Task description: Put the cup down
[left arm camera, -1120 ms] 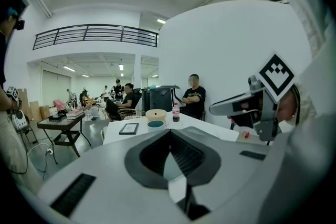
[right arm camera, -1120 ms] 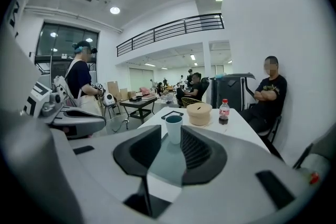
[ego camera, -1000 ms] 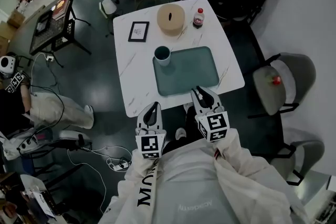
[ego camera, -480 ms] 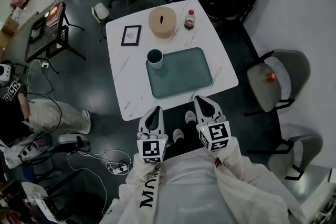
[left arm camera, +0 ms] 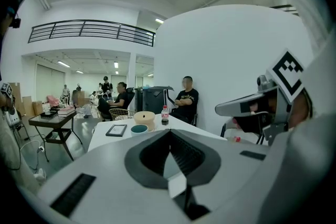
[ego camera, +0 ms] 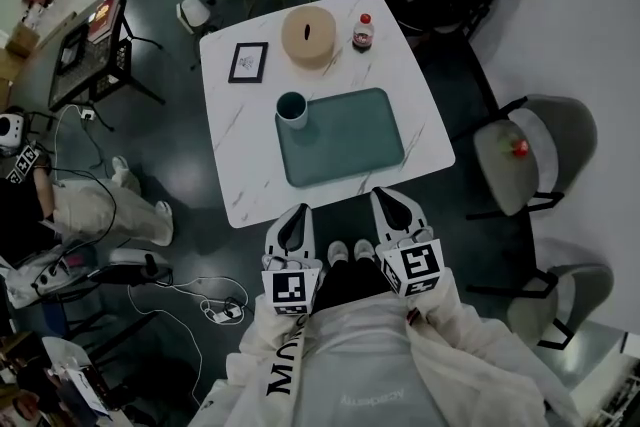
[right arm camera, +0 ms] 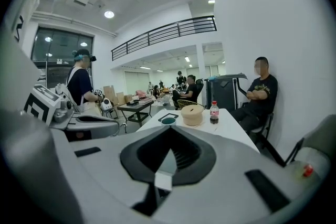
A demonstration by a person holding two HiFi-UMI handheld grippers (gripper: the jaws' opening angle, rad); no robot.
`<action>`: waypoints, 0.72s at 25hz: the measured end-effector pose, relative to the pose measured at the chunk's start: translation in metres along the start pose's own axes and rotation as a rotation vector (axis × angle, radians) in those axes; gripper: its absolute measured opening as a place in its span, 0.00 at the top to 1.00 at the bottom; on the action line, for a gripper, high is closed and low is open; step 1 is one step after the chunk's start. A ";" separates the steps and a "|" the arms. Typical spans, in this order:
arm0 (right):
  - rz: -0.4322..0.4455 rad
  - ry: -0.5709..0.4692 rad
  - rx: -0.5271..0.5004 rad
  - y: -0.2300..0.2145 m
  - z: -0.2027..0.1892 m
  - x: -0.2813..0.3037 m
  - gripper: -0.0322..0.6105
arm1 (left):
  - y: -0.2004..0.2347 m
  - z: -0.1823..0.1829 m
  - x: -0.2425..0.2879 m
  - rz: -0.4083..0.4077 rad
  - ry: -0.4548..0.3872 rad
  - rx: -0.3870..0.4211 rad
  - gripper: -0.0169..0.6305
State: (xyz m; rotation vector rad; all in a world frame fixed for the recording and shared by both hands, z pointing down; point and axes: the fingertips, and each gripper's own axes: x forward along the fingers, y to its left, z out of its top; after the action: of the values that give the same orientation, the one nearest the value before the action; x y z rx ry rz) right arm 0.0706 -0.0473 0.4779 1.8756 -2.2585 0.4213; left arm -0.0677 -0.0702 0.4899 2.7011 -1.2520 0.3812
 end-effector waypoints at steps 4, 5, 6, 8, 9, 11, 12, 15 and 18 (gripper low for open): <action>0.038 -0.010 0.004 -0.007 0.005 0.002 0.94 | -0.008 0.005 0.006 0.023 -0.001 0.006 0.96; 0.047 -0.010 0.004 -0.009 0.006 0.001 0.94 | -0.012 0.007 0.007 0.028 -0.001 0.008 0.96; 0.055 -0.010 0.003 -0.011 0.007 0.000 0.94 | -0.015 0.009 0.007 0.033 -0.003 0.010 0.96; 0.069 -0.014 -0.003 -0.015 0.011 -0.001 0.94 | -0.022 0.016 0.008 0.040 -0.012 0.021 0.96; 0.075 -0.019 -0.005 -0.017 0.014 0.000 0.94 | -0.025 0.020 0.009 0.042 -0.016 0.028 0.96; 0.083 -0.029 -0.009 -0.021 0.020 -0.001 0.94 | -0.031 0.027 0.012 0.040 -0.022 0.038 0.96; 0.087 -0.035 -0.014 -0.023 0.023 -0.002 0.94 | -0.033 0.030 0.013 0.040 -0.025 0.044 0.96; 0.100 -0.049 -0.041 -0.027 0.029 -0.004 0.94 | -0.039 0.040 0.018 0.050 -0.040 0.059 0.96; 0.106 -0.051 -0.043 -0.032 0.031 -0.006 0.94 | -0.044 0.049 0.023 0.052 -0.053 0.069 0.96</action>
State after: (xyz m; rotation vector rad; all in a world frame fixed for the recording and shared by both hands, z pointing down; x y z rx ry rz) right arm 0.1044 -0.0574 0.4501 1.7712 -2.3882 0.3400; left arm -0.0118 -0.0697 0.4488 2.7577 -1.3497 0.3684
